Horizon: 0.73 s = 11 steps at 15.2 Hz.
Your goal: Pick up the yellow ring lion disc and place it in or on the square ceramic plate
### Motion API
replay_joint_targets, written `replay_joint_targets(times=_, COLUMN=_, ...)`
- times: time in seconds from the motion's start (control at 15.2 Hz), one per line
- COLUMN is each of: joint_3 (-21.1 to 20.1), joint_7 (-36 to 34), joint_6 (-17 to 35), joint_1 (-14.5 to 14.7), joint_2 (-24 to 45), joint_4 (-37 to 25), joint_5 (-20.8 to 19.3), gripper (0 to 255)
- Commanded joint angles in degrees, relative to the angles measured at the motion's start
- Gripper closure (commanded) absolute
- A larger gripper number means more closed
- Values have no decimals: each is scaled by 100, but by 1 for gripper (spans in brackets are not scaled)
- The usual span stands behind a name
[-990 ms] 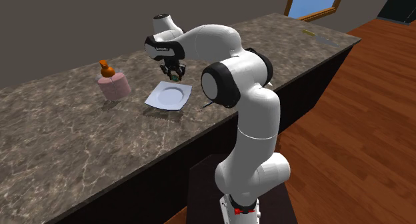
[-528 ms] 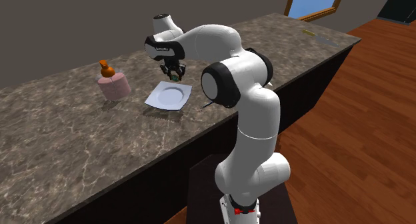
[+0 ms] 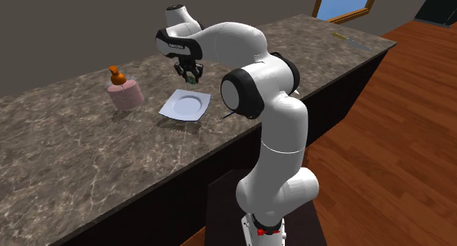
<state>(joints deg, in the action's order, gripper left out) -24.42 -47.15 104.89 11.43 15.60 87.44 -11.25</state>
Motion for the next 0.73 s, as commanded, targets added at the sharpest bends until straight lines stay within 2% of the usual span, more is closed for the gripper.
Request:
replay_joint_targets(times=0.0, joint_3=-4, joint_7=23, joint_6=-170, joint_1=8, joint_2=0, joint_4=-171, joint_5=7, gripper=255)
replay_joint_targets(times=0.66, joint_3=-23, joint_7=74, joint_6=-935, joint_1=98, joint_2=109, joint_4=-1040, joint_5=-23, gripper=255)
